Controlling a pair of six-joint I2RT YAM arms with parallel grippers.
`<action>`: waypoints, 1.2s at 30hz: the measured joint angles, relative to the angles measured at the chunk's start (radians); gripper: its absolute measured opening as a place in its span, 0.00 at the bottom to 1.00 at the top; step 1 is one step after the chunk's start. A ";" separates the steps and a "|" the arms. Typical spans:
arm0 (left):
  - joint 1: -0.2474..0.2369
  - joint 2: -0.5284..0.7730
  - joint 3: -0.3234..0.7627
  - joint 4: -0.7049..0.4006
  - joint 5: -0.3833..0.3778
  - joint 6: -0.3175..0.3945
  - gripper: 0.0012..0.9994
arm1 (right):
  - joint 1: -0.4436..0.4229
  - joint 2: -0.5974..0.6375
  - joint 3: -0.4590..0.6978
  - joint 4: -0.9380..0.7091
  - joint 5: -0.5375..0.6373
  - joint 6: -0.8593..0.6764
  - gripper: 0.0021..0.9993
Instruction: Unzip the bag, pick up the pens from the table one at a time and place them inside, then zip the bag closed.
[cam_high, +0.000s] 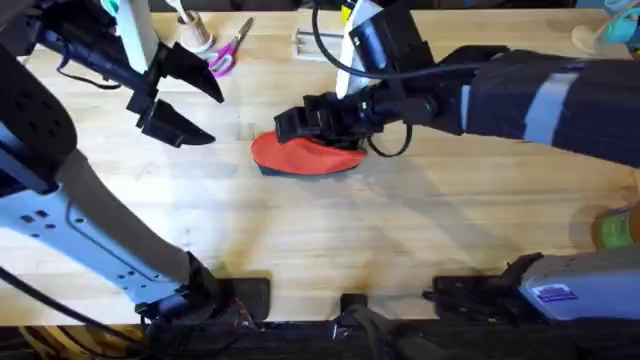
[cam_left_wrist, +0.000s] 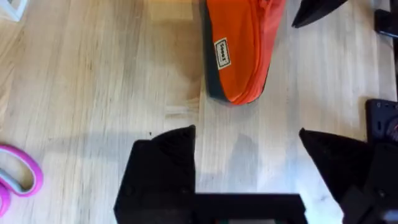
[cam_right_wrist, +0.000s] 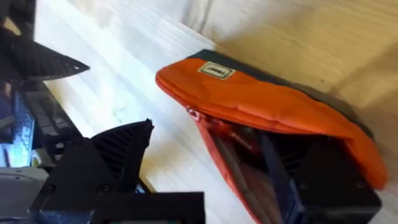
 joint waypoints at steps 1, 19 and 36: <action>0.004 0.000 0.000 0.000 -0.001 0.000 1.00 | 0.000 0.009 0.000 0.019 -0.013 0.004 0.99; 0.005 0.000 0.000 0.000 -0.009 -0.002 0.99 | 0.000 0.023 -0.004 0.107 -0.229 0.028 0.99; 0.005 0.000 0.000 0.000 -0.009 -0.008 0.99 | -0.001 0.009 -0.004 0.141 -0.287 0.031 0.99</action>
